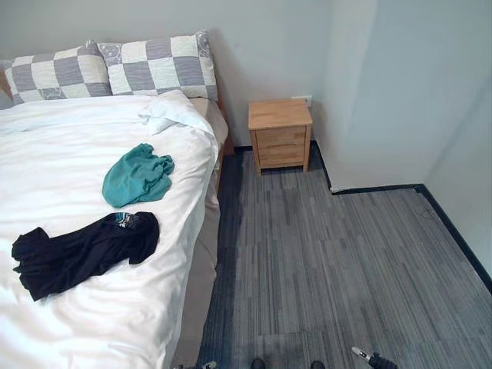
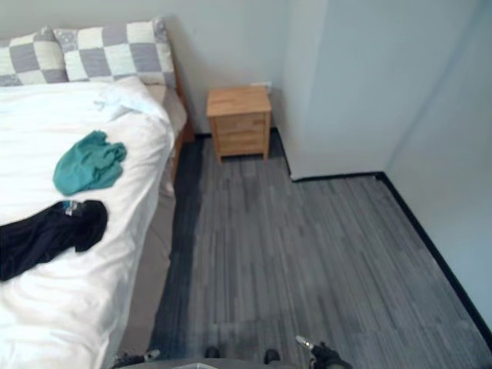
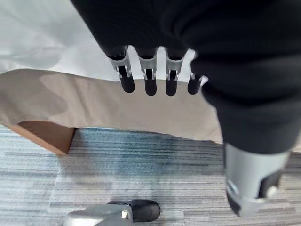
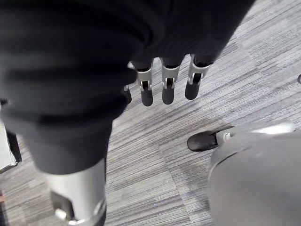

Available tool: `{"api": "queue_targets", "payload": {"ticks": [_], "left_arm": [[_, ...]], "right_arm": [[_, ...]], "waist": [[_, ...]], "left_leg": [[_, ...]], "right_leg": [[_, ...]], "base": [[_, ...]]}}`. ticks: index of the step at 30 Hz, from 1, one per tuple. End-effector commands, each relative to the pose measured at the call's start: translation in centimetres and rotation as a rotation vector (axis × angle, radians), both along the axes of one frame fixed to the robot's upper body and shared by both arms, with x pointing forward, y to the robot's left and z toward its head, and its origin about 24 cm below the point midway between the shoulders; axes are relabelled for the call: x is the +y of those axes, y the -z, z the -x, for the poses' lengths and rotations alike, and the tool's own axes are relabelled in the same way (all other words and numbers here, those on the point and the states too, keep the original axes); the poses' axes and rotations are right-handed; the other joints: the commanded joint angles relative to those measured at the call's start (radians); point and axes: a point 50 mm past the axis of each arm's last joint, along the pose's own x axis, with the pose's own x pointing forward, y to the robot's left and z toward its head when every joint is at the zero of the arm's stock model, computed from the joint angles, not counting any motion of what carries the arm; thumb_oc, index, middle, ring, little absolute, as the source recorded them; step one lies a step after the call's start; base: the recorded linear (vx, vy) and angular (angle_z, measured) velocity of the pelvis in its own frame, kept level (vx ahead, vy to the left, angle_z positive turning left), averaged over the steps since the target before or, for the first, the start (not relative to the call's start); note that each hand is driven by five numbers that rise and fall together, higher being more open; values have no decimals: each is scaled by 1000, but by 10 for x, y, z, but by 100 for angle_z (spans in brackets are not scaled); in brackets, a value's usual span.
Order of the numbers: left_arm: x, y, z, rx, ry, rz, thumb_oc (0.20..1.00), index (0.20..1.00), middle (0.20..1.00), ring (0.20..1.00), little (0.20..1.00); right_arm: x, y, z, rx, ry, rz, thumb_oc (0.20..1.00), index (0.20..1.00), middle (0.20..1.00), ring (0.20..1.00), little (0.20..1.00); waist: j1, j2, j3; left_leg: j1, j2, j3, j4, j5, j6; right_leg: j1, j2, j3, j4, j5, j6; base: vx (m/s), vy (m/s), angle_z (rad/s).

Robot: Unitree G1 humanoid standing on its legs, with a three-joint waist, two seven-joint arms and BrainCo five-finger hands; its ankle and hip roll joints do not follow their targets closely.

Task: Tidy up the quilt and then pick up the clothes from the bed and put them into the laundry hamper.

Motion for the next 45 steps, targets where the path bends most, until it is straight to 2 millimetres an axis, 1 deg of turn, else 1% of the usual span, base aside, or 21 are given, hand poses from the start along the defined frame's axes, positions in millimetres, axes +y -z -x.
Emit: {"api": "queue_targets", "payload": {"ticks": [1,4,7,10,12,14,18,21,22,25,27,29,31,32,33,35,36,40,41,43,45], "left_arm": [[-14,-1,-21,-49,-5,35,1000,1000,1000,1000,1000],[-15,-1,-19,-49,-35,45,1000,1000,1000,1000,1000],[-10,-2,-24,-59,-33,41,1000,1000,1000,1000,1000],[-4,-3,-26,-46,-24,29,1000,1000,1000,1000,1000],[1,-3,-20,-18,-66,23,1000,1000,1000,1000,1000],[7,-2,-11,13,-110,24,1000,1000,1000,1000,1000],[7,0,-2,41,-85,9,1000,1000,1000,1000,1000],[3,1,5,57,-65,7,1000,1000,1000,1000,1000],[-2,3,9,60,-17,8,1000,1000,1000,1000,1000],[-6,3,11,61,-11,14,1000,1000,1000,1000,1000],[-14,4,9,35,32,37,1000,1000,1000,1000,1000],[-15,3,5,10,11,42,1000,1000,1000,1000,1000],[-18,2,-6,-26,11,43,1000,1000,1000,1000,1000],[-19,1,-11,-40,20,46,1000,1000,1000,1000,1000],[-19,0,-18,-57,20,50,1000,1000,1000,1000,1000],[-16,-1,-20,-63,-1,47,1000,1000,1000,1000,1000],[-13,-1,-18,-54,-28,40,1000,1000,1000,1000,1000],[-10,0,-11,-24,-33,38,1000,1000,1000,1000,1000],[-13,2,-2,9,-70,40,1000,1000,1000,1000,1000],[-13,3,2,27,-86,37,1000,1000,1000,1000,1000],[-9,3,7,54,-97,29,1000,1000,1000,1000,1000]], "right_arm": [[7,-2,-17,-26,12,-4,1000,1000,1000,1000,1000],[6,-1,-16,2,-20,34,1000,1000,1000,1000,1000],[8,-3,-23,-6,-9,30,1000,1000,1000,1000,1000],[8,-3,-22,-24,29,21,1000,1000,1000,1000,1000],[9,-2,-18,-12,22,8,1000,1000,1000,1000,1000],[12,1,-11,12,23,-1,1000,1000,1000,1000,1000],[12,2,-8,14,53,-14,1000,1000,1000,1000,1000],[16,4,0,37,52,-24,1000,1000,1000,1000,1000],[19,6,11,58,74,-25,1000,1000,1000,1000,1000],[18,7,14,78,69,-20,1000,1000,1000,1000,1000],[14,6,11,71,-2,14,1000,1000,1000,1000,1000],[12,4,2,46,-23,34,1000,1000,1000,1000,1000],[5,0,-9,13,-20,67,1000,1000,1000,1000,1000],[1,-2,-13,-4,-12,77,1000,1000,1000,1000,1000],[-5,-6,-20,-40,-24,91,1000,1000,1000,1000,1000],[-4,-8,-27,-68,-39,93,1000,1000,1000,1000,1000],[-2,-10,-35,-94,-47,90,1000,1000,1000,1000,1000],[-2,-12,-39,-100,-37,90,1000,1000,1000,1000,1000],[-4,-12,-38,-90,-46,97,1000,1000,1000,1000,1000],[-3,-11,-38,-82,-51,99,1000,1000,1000,1000,1000],[-3,-10,-38,-72,-48,78,1000,1000,1000,1000,1000]], "waist": [[21,-70,57],[30,-69,55],[39,-55,84],[16,-27,145],[9,-26,173],[-2,-55,191],[-38,-90,225],[-57,-88,231],[-73,-88,217],[-85,-76,198],[-95,-47,161],[-92,-48,150],[-68,-68,157],[-55,-71,166],[-31,-72,187],[-12,-76,198],[9,-69,200],[62,-42,199],[93,-45,196],[101,-50,188],[116,-59,160]], "left_leg": [[12,-72,-8,12,-56,30],[6,-75,1,36,-74,42],[-32,-75,13,96,-97,82],[-42,-73,14,145,-131,130],[-30,-75,11,171,-148,132],[-4,-94,6,193,-176,116],[58,-119,-20,193,-247,101],[95,-120,-28,201,-278,106],[130,-117,-31,239,-321,100],[172,-94,-32,265,-320,76],[199,1,23,417,-188,8],[146,42,35,611,-53,-27],[-23,51,32,851,-31,-17],[-104,26,32,886,-53,-1],[-228,-28,43,864,-88,26],[-290,-74,56,745,-100,42],[-313,-96,71,532,-79,42],[-357,-93,64,172,27,8],[-374,-79,74,132,32,-2],[-360,-73,98,134,17,3],[-330,-59,129,187,13,14]], "right_leg": [[8,-2,-36,16,20,70],[-5,-28,-48,85,-9,77],[-70,-59,-58,289,-59,71],[-238,-77,-10,678,4,84],[-310,-94,-14,732,77,96],[-319,-108,-54,527,128,115],[-324,-82,-64,95,169,141],[-338,-78,-54,42,186,148],[-326,-88,-37,69,166,134],[-318,-80,-26,97,145,117],[-274,-58,-33,172,98,72],[-235,-41,-35,168,79,40],[-176,-28,-29,162,38,-4],[-148,-23,-22,160,23,-12],[-88,-15,0,149,0,-15],[-53,-8,23,138,-11,-8],[-19,18,46,119,-29,3],[57,67,68,106,-73,11],[141,50,68,139,-153,23],[175,35,60,166,-179,32],[202,-18,8,278,-177,60]], "base": [[115,107,0],[108,126,-6],[51,191,-8],[101,210,-5],[247,58,3],[438,-150,5],[544,-219,16],[653,-167,37],[665,-191,16],[567,-163,45],[614,-224,31],[436,-254,36],[420,-265,22],[505,-170,-16],[399,-46,-24],[467,22,-26],[533,57,-34],[574,106,-51],[788,218,-17],[563,195,-34],[610,260,-97]]}}
